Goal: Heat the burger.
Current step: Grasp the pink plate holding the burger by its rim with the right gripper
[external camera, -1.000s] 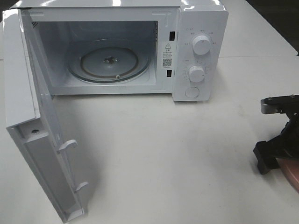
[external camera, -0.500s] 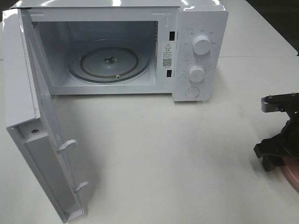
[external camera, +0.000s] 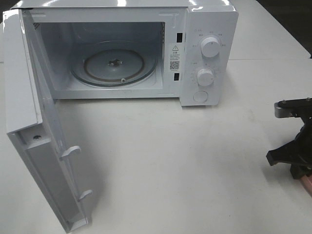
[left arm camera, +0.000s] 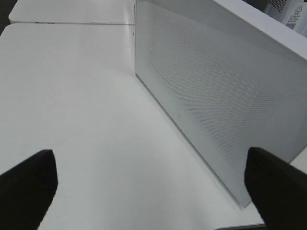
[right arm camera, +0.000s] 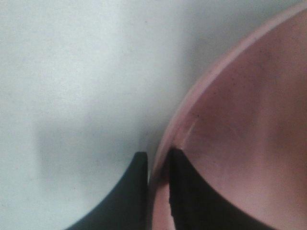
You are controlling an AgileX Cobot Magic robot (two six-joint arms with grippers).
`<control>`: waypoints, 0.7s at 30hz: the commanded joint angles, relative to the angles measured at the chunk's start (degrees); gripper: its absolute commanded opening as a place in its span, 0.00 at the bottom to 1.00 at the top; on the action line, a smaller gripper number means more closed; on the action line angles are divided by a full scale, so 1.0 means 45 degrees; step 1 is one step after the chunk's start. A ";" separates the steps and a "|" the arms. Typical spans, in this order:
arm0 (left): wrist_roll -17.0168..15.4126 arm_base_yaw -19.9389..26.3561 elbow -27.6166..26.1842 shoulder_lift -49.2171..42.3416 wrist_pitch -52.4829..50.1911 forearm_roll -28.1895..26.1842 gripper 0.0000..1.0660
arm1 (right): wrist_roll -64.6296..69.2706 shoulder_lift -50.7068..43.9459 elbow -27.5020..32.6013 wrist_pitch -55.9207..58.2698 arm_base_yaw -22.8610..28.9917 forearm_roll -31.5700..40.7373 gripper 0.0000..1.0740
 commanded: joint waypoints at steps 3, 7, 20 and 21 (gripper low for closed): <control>-0.0051 0.0000 -0.0013 -0.0216 0.0000 -0.0013 0.92 | 0.0064 0.0089 0.0051 0.0344 -0.0038 -0.0025 0.00; -0.0051 0.0000 -0.0013 -0.0216 0.0000 -0.0013 0.92 | 0.0076 0.0089 0.0051 0.0395 0.0000 0.0000 0.00; -0.0051 0.0000 -0.0013 -0.0216 0.0000 -0.0013 0.92 | 0.1897 -0.0140 0.0051 0.0968 0.0675 -0.1222 0.00; -0.0051 0.0000 -0.0013 -0.0216 0.0000 -0.0013 0.92 | 0.1897 -0.0140 0.0051 0.0968 0.0675 -0.1222 0.00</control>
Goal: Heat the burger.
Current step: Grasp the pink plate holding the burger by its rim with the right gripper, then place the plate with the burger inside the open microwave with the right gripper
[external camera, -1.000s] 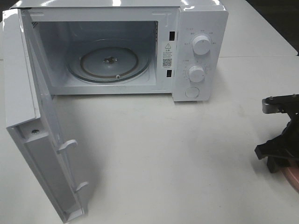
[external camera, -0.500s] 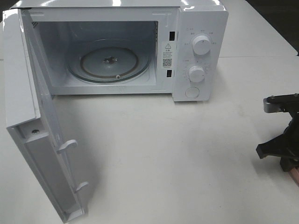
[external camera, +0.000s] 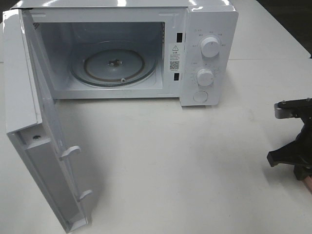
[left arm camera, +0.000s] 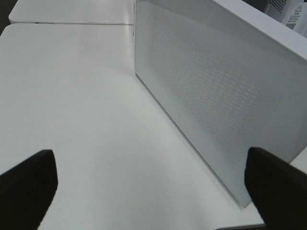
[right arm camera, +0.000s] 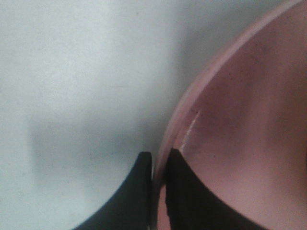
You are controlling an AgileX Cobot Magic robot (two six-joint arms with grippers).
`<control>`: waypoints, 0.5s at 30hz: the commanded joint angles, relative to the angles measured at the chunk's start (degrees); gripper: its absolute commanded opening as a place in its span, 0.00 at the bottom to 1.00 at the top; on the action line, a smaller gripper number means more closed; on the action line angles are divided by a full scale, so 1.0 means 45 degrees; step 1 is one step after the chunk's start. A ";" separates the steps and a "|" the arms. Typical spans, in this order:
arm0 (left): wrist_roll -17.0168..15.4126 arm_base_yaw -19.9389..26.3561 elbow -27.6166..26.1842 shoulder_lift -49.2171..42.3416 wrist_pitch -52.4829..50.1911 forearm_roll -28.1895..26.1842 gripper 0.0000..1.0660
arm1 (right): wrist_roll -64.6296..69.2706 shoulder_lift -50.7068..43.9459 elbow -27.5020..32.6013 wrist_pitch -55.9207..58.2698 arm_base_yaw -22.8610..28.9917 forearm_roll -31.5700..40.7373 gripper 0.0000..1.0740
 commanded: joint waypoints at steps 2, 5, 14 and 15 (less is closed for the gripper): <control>-0.0051 0.0000 -0.0013 -0.0216 0.0000 -0.0013 0.92 | 0.1808 -0.0153 0.0127 0.0815 0.0802 -0.1426 0.00; -0.0051 0.0000 -0.0013 -0.0216 0.0000 -0.0013 0.92 | 0.2699 -0.0293 0.0127 0.1197 0.1210 -0.2152 0.00; -0.0051 0.0000 -0.0013 -0.0216 0.0000 -0.0013 0.92 | 0.4253 -0.0484 0.0127 0.2177 0.2063 -0.3680 0.00; -0.0051 0.0000 -0.0013 -0.0216 0.0000 -0.0013 0.92 | 0.4354 -0.0484 0.0127 0.2368 0.2330 -0.3680 0.00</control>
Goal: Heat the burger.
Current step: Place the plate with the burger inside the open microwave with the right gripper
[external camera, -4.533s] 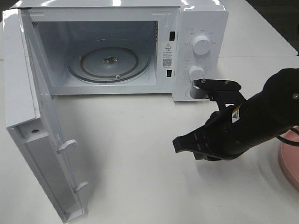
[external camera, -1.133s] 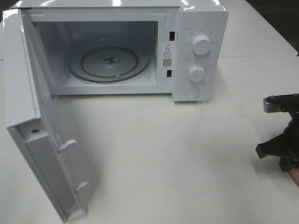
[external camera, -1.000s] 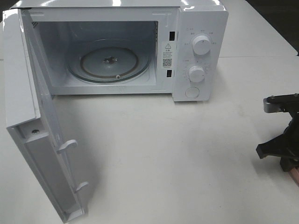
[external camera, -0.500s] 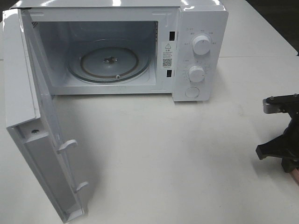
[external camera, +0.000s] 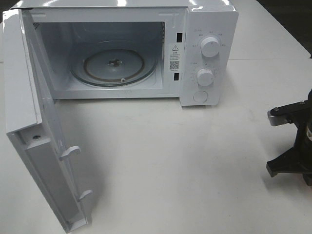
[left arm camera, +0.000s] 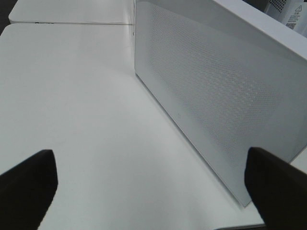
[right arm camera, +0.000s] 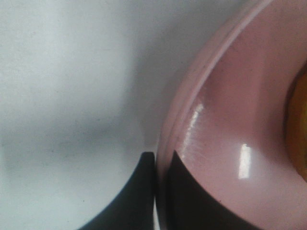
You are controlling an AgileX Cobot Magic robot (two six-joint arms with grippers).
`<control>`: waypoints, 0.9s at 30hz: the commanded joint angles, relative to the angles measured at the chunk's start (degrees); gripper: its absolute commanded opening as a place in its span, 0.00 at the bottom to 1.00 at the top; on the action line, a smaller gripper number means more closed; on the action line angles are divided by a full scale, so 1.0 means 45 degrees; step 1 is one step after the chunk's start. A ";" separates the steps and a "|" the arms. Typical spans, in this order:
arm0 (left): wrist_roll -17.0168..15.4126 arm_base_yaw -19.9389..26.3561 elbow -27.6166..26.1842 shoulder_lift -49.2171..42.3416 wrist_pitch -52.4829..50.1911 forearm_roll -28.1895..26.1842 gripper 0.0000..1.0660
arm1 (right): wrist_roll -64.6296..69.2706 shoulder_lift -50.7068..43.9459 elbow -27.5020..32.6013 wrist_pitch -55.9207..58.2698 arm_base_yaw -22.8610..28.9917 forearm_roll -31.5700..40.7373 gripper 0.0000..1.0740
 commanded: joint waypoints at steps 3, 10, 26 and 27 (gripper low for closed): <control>-0.0051 0.0000 -0.0013 -0.0216 0.0000 -0.0013 0.92 | 0.0369 -0.0140 0.0013 0.0713 0.0573 -0.0535 0.00; -0.0051 0.0000 -0.0013 -0.0216 0.0000 -0.0013 0.92 | 0.1082 -0.0407 0.0013 0.1108 0.1222 -0.1286 0.00; -0.0051 0.0000 -0.0013 -0.0216 0.0000 -0.0013 0.92 | 0.2050 -0.2432 0.0955 0.2317 0.3018 -0.2228 0.00; -0.0051 0.0000 -0.0013 -0.0216 0.0000 -0.0013 0.92 | 0.2050 -0.2483 0.0955 0.2470 0.3158 -0.2241 0.00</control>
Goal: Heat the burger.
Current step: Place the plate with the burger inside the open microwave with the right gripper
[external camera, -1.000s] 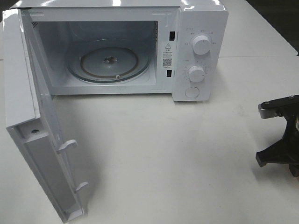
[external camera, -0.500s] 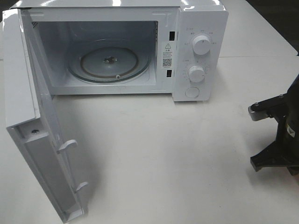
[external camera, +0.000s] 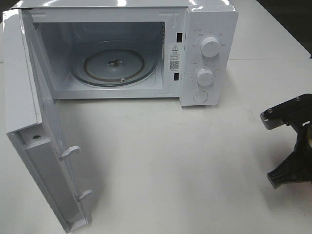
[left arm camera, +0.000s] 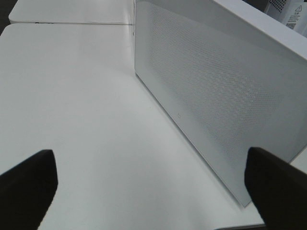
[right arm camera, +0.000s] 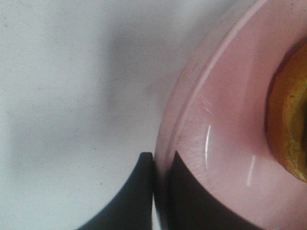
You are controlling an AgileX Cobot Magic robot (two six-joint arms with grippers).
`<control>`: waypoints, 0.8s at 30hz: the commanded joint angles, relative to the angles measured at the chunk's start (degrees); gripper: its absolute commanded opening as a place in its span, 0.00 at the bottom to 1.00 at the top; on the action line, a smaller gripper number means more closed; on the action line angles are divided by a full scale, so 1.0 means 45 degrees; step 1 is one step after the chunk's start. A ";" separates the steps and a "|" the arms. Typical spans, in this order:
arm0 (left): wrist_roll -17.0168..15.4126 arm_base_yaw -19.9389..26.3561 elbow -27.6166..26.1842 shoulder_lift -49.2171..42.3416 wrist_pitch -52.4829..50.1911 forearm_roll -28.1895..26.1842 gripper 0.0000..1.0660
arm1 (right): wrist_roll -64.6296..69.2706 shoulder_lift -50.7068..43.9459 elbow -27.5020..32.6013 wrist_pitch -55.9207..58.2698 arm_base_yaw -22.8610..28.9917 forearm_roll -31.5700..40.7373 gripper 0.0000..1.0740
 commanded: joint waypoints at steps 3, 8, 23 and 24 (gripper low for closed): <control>-0.0051 0.0000 -0.0013 -0.0216 0.0000 -0.0013 0.92 | 0.0102 -0.0509 0.0038 0.1082 0.0828 -0.0649 0.00; -0.0051 0.0000 -0.0013 -0.0216 0.0000 -0.0013 0.92 | 0.0242 -0.0637 0.0229 0.1210 0.1426 -0.0649 0.00; -0.0051 0.0000 -0.0013 -0.0216 0.0000 -0.0013 0.92 | 0.0738 -0.1311 0.0522 0.2814 0.4456 -0.0586 0.00; -0.0051 0.0000 -0.0013 -0.0216 0.0000 -0.0013 0.92 | 0.0789 -0.1311 0.0522 0.2967 0.4902 -0.0586 0.00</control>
